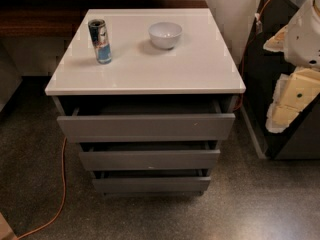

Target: Place redbull can into bottom drawer

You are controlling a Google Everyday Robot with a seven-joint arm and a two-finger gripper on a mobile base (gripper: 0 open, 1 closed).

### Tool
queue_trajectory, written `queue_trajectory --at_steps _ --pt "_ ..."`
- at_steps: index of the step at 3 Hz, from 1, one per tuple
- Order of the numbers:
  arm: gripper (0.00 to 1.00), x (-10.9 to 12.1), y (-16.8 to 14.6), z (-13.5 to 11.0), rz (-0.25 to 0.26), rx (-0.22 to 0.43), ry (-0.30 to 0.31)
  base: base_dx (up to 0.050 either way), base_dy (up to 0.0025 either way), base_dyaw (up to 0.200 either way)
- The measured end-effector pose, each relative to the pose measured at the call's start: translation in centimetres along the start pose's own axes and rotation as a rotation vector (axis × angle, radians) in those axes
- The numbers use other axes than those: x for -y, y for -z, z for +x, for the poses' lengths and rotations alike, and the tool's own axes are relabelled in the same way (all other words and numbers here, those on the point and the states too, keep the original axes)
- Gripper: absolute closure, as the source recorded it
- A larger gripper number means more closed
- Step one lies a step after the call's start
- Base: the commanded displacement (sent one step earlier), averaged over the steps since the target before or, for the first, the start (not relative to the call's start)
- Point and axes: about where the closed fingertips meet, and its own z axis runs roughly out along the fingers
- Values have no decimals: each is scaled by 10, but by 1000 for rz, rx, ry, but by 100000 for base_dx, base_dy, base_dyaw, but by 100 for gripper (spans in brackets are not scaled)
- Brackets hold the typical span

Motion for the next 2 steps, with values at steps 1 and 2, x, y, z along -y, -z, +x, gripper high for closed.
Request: queue_trajectory --at_steps 1,2 --pt "0 0 0 0 0 0 0 -5000 0 1" --pt "0 0 0 0 0 0 0 0 0 0"
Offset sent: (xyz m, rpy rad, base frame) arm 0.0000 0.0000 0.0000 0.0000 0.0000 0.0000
